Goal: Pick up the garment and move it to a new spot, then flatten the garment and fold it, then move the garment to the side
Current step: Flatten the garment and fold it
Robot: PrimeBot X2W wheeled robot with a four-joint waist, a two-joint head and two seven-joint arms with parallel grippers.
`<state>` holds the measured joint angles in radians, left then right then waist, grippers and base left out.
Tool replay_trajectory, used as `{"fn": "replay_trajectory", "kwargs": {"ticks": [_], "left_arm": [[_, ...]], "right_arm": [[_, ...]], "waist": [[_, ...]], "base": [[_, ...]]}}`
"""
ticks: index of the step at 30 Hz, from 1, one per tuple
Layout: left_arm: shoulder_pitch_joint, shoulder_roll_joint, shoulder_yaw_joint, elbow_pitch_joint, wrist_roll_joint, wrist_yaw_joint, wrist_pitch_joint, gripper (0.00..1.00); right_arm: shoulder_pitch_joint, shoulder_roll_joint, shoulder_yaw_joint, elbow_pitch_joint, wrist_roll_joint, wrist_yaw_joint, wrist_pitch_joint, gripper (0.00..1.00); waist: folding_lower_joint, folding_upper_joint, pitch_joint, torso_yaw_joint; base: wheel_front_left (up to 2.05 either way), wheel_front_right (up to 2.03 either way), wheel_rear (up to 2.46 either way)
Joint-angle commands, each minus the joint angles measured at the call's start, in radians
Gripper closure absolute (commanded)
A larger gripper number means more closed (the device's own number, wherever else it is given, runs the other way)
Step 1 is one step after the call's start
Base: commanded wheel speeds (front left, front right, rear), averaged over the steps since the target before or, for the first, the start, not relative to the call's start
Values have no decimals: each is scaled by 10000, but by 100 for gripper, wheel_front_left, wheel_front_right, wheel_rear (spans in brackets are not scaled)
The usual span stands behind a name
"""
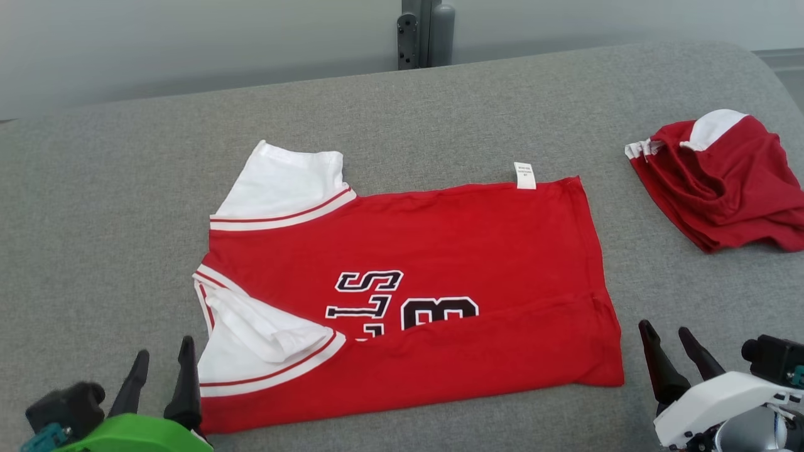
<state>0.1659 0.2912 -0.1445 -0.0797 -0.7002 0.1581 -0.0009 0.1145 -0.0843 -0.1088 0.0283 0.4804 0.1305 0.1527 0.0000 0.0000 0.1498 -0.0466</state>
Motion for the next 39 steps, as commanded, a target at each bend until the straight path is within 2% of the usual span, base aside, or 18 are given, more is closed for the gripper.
{"fn": "replay_trajectory", "kwargs": {"ticks": [1, 5, 9, 16, 23, 29, 38, 39], "left_arm": [[-508, 206, -80, 62, 136, -95, 149, 0], [-1879, 630, -454, 465, 578, -331, 725, 0], [-3591, 822, -869, 1297, 868, -610, 1332, 0], [-6635, 814, -1437, 3486, 1377, -1047, 2025, 0], [-9140, 807, -1865, 5746, 1920, -1231, 2568, 0], [-10414, 622, -2123, 7144, 2245, -1308, 2504, 0], [-11015, 546, -2323, 8635, 2410, -1345, 2258, 0], [-11050, 539, -2337, 8751, 2401, -1385, 2250, 5]], "right_arm": [[-249, -56, 96, -87, -100, 4, -116, 0], [-710, -160, 464, -226, -220, 4, -307, 0], [-1270, -286, 873, -267, -222, 4, -407, 0], [-2435, -495, 1635, -333, -153, 4, -547, 0], [-3541, -686, 2461, -333, -68, 4, -761, 0], [-4019, -796, 2881, -206, 10, 4, -975, 0], [-4211, -947, 3030, -14, 139, 4, -1180, 0], [-4227, -964, 3022, -17, 153, 4, -1193, 0]], "waist": [[0, 0, 88, -71], [0, 0, 323, -196], [0, 0, 742, -359], [0, 0, 1851, -822], [0, 0, 2921, -1242], [0, 0, 3459, -1495], [0, 0, 3474, -1603], [0, 0, 3461, -1599]], "base": [[0, 0, 0], [0, 0, 0], [0, 0, 0], [0, 0, 0], [0, 0, 0], [0, 0, 0], [0, 0, 0], [0, 0, 0]]}}
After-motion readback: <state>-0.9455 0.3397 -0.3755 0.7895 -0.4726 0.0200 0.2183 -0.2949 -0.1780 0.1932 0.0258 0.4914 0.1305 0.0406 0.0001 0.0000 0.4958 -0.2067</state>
